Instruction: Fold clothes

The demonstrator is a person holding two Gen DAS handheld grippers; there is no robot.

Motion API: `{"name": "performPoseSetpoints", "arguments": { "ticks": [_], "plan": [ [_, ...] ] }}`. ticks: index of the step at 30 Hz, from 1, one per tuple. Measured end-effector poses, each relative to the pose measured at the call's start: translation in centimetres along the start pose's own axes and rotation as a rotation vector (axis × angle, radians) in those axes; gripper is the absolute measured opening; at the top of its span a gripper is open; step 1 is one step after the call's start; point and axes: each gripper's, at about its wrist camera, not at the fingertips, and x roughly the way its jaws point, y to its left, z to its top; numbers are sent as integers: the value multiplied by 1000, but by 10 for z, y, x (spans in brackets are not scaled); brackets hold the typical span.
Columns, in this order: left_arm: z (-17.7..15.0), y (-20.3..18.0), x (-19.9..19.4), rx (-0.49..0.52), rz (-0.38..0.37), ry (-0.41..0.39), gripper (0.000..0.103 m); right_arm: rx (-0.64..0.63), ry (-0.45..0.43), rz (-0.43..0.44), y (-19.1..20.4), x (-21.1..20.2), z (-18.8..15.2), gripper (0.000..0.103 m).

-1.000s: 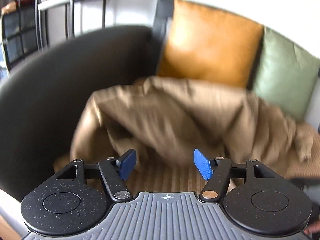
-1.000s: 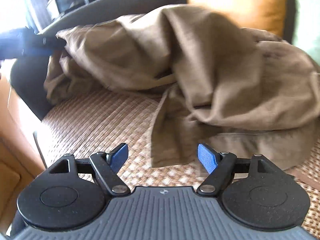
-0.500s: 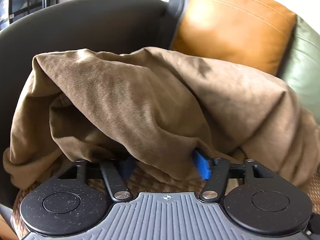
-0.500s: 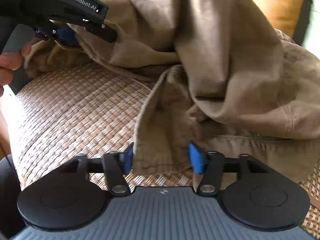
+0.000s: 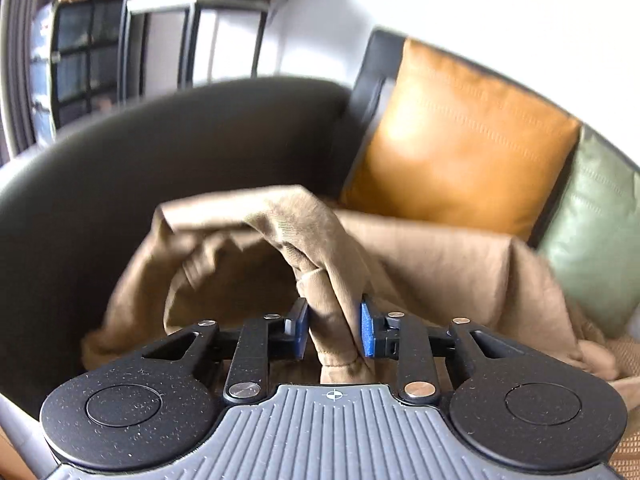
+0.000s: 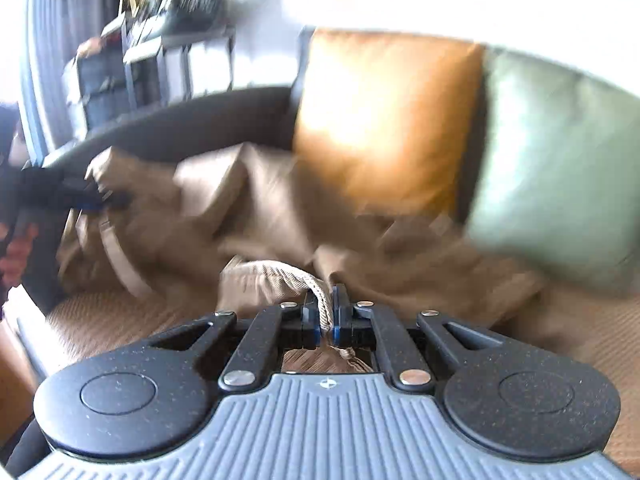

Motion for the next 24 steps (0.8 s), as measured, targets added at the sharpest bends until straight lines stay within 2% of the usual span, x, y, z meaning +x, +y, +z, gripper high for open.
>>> {"name": "performPoseSetpoints", "arguments": {
  "ticks": [6, 10, 12, 14, 16, 19, 20, 21, 22, 24],
  "plan": [
    [20, 11, -28, -7, 28, -71, 18, 44, -156, -136, -44, -75, 45, 7],
    [26, 11, -18, 11, 75, -82, 15, 77, -178, -207, -76, -92, 49, 6],
    [22, 13, -2, 25, 113, -52, 12, 95, -133, -222, -90, -85, 38, 6],
    [15, 14, 14, 40, 150, -17, 0, 103, -46, -220, -96, -65, 16, 6],
    [1, 16, 31, 93, 223, 17, 0, 108, 51, -214, -98, -40, -9, 6],
    [-21, 25, 51, 120, 251, 96, 0, 115, 201, -191, -89, 1, -53, 6],
    [-26, 26, 51, 129, 248, 104, 11, 120, 240, -188, -84, 13, -67, 6],
    [-28, 27, 47, 139, 241, 100, 17, 124, 274, -182, -81, 22, -79, 6],
    [-31, 27, 44, 150, 233, 97, 22, 131, 298, -170, -80, 29, -87, 6],
    [-33, 23, 29, 190, 194, 82, 25, 145, 312, -154, -78, 35, -94, 7]
  ]
}}
